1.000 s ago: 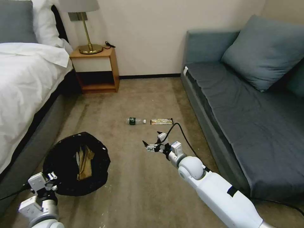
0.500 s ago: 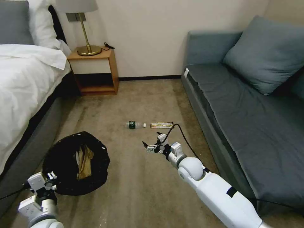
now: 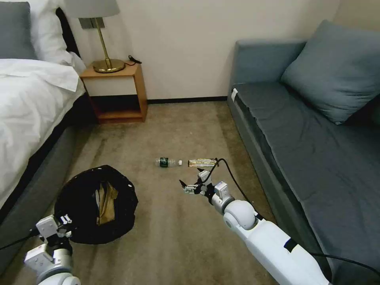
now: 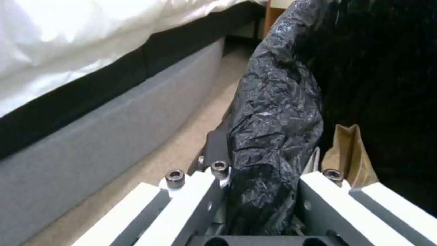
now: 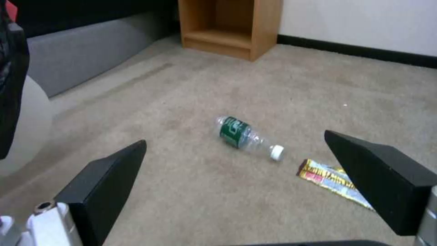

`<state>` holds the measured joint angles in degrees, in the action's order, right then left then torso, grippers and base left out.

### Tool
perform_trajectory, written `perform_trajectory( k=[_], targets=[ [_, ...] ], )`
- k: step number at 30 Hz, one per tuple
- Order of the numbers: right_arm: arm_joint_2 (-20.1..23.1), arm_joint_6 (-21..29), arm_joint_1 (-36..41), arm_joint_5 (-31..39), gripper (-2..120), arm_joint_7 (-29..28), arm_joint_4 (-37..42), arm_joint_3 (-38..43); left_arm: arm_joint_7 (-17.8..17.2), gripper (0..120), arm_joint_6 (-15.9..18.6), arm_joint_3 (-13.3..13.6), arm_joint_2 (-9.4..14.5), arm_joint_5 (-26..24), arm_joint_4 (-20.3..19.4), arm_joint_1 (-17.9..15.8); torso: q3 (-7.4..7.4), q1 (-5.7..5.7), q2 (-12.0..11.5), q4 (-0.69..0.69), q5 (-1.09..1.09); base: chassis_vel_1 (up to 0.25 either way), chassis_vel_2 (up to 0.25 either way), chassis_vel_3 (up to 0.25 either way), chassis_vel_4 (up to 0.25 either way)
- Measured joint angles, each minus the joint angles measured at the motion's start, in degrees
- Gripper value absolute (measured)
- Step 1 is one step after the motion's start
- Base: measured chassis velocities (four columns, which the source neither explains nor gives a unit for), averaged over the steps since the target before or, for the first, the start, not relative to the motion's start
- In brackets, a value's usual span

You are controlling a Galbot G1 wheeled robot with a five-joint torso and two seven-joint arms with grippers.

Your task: Pick up the trash bin, then pick up the garbage on the floor and place it into the trash bin.

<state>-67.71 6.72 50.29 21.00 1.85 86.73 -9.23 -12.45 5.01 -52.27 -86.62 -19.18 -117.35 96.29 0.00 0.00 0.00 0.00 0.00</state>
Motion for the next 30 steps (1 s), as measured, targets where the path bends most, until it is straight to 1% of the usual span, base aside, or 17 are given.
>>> perform_trajectory(
  k=[20, 30],
  targets=[
    [0.3, -0.2, 0.0, -1.6, 100, 0.2, -0.9, -0.3, -0.1, 4, -0.1, -0.2, -0.1, 0.0, 0.8, -0.2, 0.00, 0.00, 0.0, 0.00, 0.00, -0.098, 0.096, 0.101, -0.097],
    [0.5, -0.3, -0.2, -1.9, 100, 0.4, -1.0, -0.5, -0.3, 4, -0.1, -0.3, 0.0, 0.2, 0.8, -0.3, 0.00, 0.00, 0.0, 0.00, 0.00, -0.115, 0.133, 0.103, -0.118]
  ],
)
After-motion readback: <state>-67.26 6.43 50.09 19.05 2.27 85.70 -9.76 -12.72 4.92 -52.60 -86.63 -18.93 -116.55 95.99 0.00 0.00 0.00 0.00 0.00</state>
